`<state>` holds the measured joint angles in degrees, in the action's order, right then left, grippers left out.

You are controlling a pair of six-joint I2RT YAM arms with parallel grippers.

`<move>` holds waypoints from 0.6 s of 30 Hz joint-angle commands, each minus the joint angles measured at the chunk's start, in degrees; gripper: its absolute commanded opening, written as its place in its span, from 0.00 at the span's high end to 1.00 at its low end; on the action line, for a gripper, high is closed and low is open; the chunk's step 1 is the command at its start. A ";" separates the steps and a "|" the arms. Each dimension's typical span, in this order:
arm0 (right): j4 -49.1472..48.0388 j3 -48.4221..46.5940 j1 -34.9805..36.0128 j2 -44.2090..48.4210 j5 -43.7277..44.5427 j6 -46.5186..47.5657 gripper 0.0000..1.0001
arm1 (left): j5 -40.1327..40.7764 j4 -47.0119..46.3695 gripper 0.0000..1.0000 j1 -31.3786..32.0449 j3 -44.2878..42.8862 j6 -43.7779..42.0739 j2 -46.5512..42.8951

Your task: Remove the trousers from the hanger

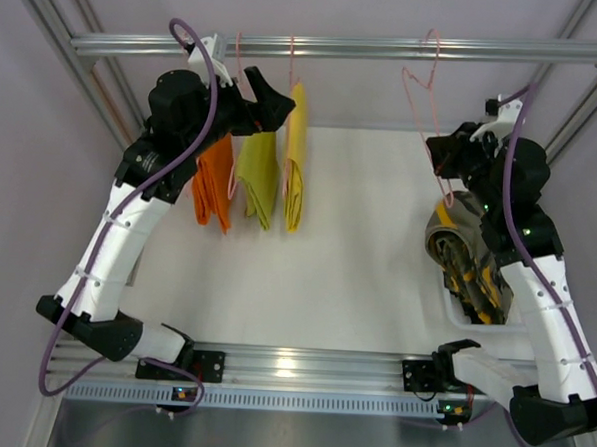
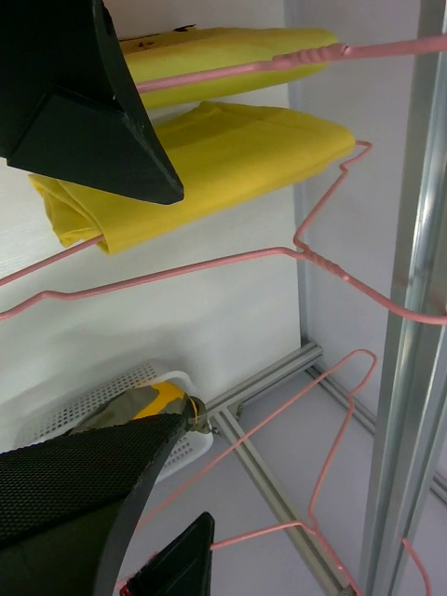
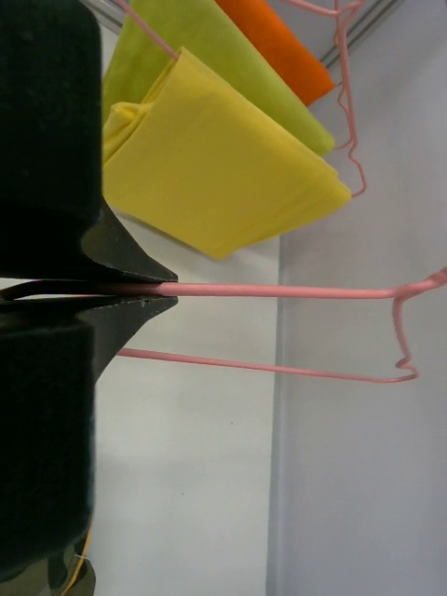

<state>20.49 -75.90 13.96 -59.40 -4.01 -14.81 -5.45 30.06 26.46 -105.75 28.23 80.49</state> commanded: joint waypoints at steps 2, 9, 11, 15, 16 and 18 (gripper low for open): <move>-11.16 -0.75 -0.86 1.82 0.67 1.10 1.00 | -1.76 -2.37 0.01 -0.44 2.30 1.57 -4.01; -12.07 1.20 -0.77 4.47 1.45 0.92 1.00 | -0.52 -3.35 0.01 -0.53 6.00 2.18 -5.96; -11.09 -0.21 -0.86 3.15 2.25 1.62 1.00 | -0.17 -3.35 0.01 -0.62 5.91 2.36 -6.04; -8.37 -2.93 -0.77 -1.85 2.87 1.28 1.00 | 0.35 -2.29 0.01 -1.14 5.82 2.18 -6.40; -7.93 -3.11 -0.86 -2.65 2.87 1.10 1.00 | 0.62 -1.94 0.01 -1.23 5.82 1.75 -6.48; -7.92 -2.68 -0.86 -4.05 2.96 0.57 1.00 | 2.63 -0.02 0.01 -2.19 5.12 0.78 -6.66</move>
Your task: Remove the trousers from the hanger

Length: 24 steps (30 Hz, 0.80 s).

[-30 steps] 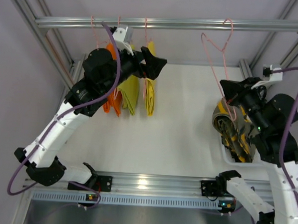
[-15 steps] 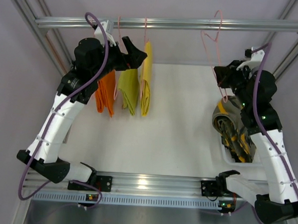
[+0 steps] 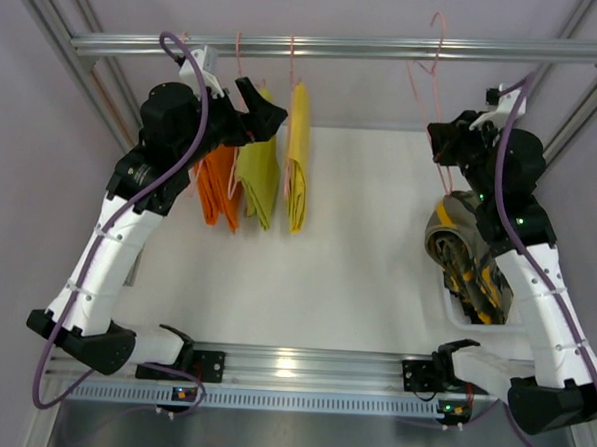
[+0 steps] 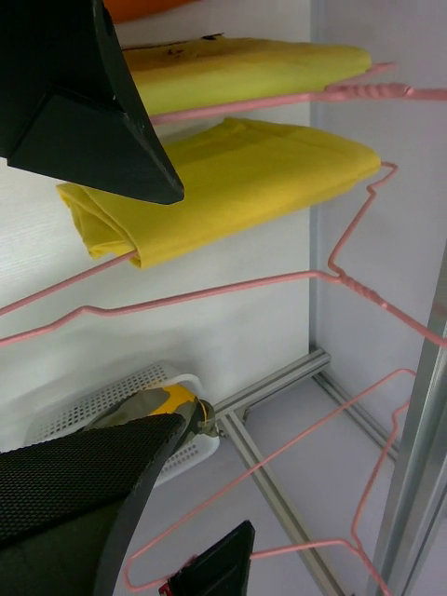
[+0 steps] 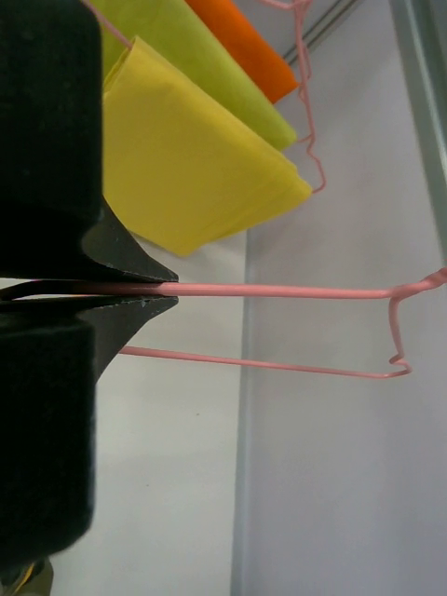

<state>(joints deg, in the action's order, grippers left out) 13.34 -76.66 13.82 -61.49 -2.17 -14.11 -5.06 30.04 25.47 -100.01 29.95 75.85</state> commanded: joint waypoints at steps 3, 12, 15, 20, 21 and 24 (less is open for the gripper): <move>-0.78 -0.51 -0.73 -2.93 0.68 -0.74 1.00 | 4.44 2.20 0.01 -3.32 -0.71 -3.05 -2.82; -0.78 7.66 -0.73 1.81 -2.65 -2.24 0.89 | 10.95 7.04 0.01 -4.12 -0.19 -11.23 -6.33; -0.34 9.07 -0.73 4.18 -4.33 -2.06 0.45 | 10.24 9.24 0.01 -4.12 -0.10 -13.51 -7.12; 3.34 10.04 -0.73 11.63 -4.15 0.83 0.02 | 10.08 10.65 0.01 -4.99 3.50 -23.43 -11.86; 4.31 9.87 -0.73 12.97 -3.63 1.62 0.01 | 9.90 10.82 0.01 -5.26 4.20 -24.32 -12.83; 8.26 9.52 -0.73 19.20 -3.80 6.44 0.01 | 9.80 12.32 0.01 -7.63 7.01 -27.40 -17.31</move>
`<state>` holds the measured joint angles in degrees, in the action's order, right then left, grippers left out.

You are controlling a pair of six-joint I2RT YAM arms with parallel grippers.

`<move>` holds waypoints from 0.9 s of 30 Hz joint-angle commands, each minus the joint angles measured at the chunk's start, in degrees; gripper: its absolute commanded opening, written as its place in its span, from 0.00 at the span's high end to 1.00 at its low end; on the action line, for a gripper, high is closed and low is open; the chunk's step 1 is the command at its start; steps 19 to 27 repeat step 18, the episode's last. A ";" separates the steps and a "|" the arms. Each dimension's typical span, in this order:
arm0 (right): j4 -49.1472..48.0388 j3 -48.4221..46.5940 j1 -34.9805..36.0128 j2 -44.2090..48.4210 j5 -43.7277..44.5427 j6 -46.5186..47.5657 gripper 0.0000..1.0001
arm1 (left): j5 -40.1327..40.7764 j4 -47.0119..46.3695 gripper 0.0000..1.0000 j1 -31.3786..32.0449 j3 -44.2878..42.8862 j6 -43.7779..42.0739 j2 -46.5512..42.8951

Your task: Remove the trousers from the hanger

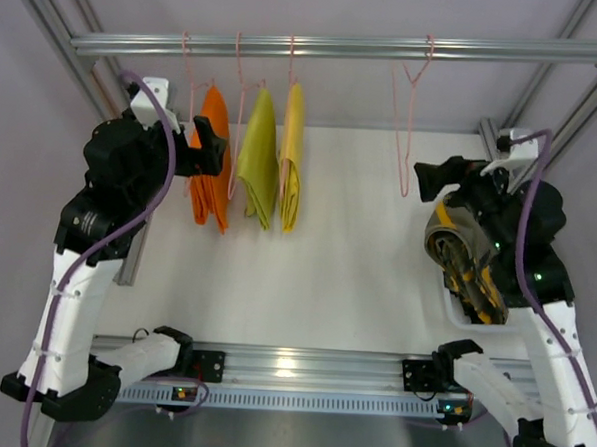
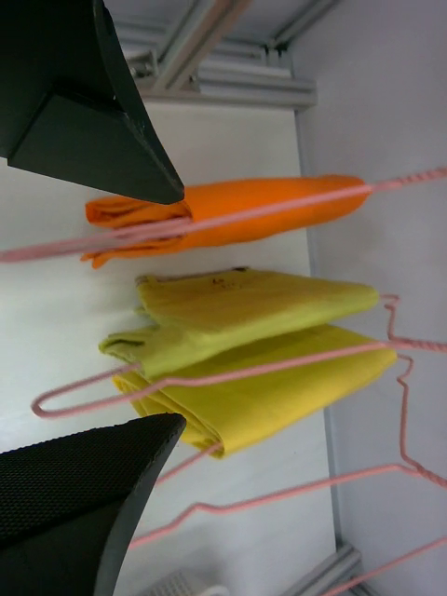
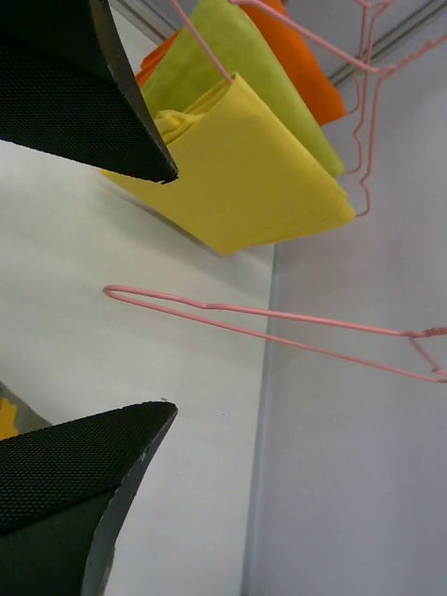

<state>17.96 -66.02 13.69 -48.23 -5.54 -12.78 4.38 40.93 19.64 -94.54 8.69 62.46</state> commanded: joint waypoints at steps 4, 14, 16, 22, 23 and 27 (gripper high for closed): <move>9.53 -1.39 -0.60 13.49 0.70 11.80 0.01 | 8.15 0.47 0.01 -6.62 9.80 -8.16 -11.55; 15.01 5.63 -8.15 26.07 2.38 15.15 0.01 | 20.58 -1.82 0.01 -11.55 26.69 -15.37 -24.05; 14.91 5.99 -8.59 26.60 1.59 14.62 0.01 | 20.93 -1.82 0.01 -11.55 26.08 -15.02 -23.87; 14.74 5.81 -8.60 26.61 1.32 14.62 0.00 | 20.67 -1.82 0.01 -11.55 25.55 -14.75 -23.61; 14.74 5.81 -8.60 26.61 1.32 14.62 0.00 | 20.67 -1.82 0.01 -11.55 25.55 -14.75 -23.61; 14.74 5.81 -8.60 26.61 1.32 14.62 0.00 | 20.67 -1.82 0.01 -11.55 25.55 -14.75 -23.61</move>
